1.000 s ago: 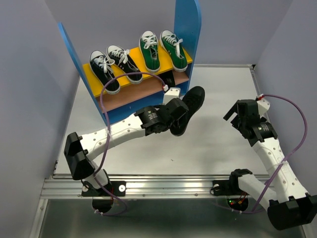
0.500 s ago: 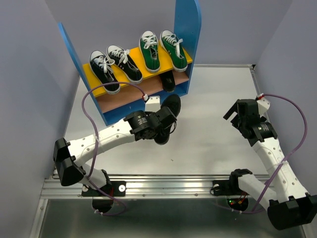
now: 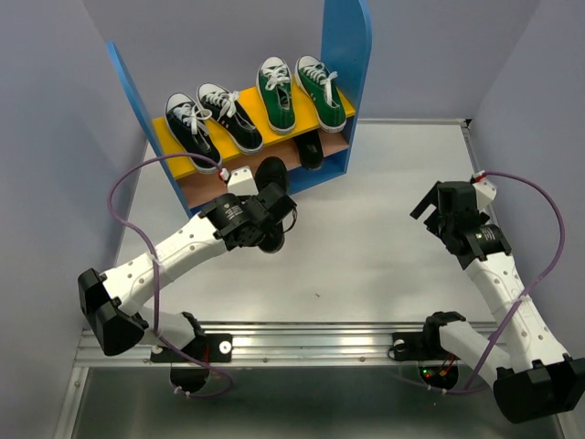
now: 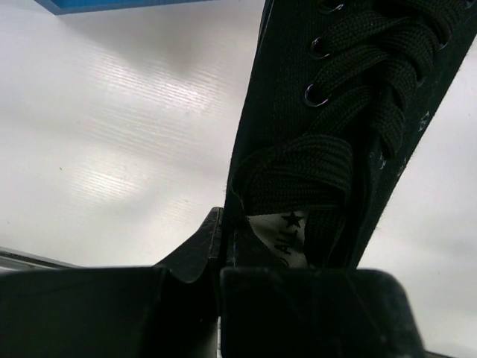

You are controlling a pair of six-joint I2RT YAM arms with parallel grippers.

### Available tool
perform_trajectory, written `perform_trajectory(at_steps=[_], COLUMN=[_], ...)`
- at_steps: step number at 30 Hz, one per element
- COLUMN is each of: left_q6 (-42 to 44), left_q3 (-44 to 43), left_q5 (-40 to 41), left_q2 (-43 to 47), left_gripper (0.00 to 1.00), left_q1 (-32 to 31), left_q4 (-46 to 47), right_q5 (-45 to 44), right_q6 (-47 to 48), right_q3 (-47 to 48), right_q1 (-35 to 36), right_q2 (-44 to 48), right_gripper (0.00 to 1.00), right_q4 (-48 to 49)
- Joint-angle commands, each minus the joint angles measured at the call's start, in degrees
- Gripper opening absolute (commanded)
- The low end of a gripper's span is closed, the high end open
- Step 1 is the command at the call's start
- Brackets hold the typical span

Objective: Place and organize the shoes onto the shoe shelf

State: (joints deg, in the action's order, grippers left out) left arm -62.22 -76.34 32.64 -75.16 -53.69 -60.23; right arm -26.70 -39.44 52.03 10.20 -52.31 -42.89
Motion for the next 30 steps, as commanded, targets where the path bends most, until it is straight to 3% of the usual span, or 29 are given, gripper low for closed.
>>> perform_trajectory(at_steps=[1,10,19,30], left_q6=[-0.4,2.4,2.7,1.3], left_q3=[-4.3,-11.8,-26.7,-31.3], left_q5=[5.1,6.9,10.5,12.2], left_q2=[-1.3,-9.5,-22.8,-27.9], left_gripper=[0.00,0.00,0.00,0.00], left_q1=[2.7,7.0,9.3,12.7], left_q4=[2.9,5.7,3.9,5.0], right_q5=[0.0,0.2,1.3,1.0], right_q6=[0.9,1.1,2.1,2.0], right_q3=[2.0,2.5,3.4,3.0], right_q1=[-0.1,-0.1,-0.1,-0.1], right_q2=[0.4,0.7,0.5,0.2], right_gripper=[1.00,1.00,1.00,1.00], right_q4=[2.4,2.4,2.2,2.0])
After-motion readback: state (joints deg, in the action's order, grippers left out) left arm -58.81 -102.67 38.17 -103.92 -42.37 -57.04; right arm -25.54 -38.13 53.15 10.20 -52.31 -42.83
